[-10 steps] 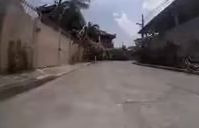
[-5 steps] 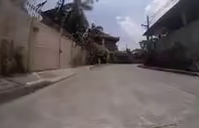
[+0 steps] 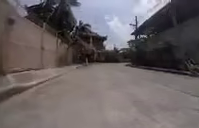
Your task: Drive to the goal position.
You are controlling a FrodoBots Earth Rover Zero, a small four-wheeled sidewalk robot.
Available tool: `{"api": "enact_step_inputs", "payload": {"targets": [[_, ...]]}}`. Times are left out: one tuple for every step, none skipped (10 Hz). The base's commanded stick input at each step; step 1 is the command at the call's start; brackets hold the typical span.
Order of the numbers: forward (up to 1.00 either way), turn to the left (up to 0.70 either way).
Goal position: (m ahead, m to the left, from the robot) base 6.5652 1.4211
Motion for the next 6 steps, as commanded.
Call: {"api": "enact_step_inputs", "payload": {"targets": [[1.00,0.00],[1.00,0.00],[1.00,0.00],[1.00,0.00],[1.00,0.00],[1.00,0.00]]}}
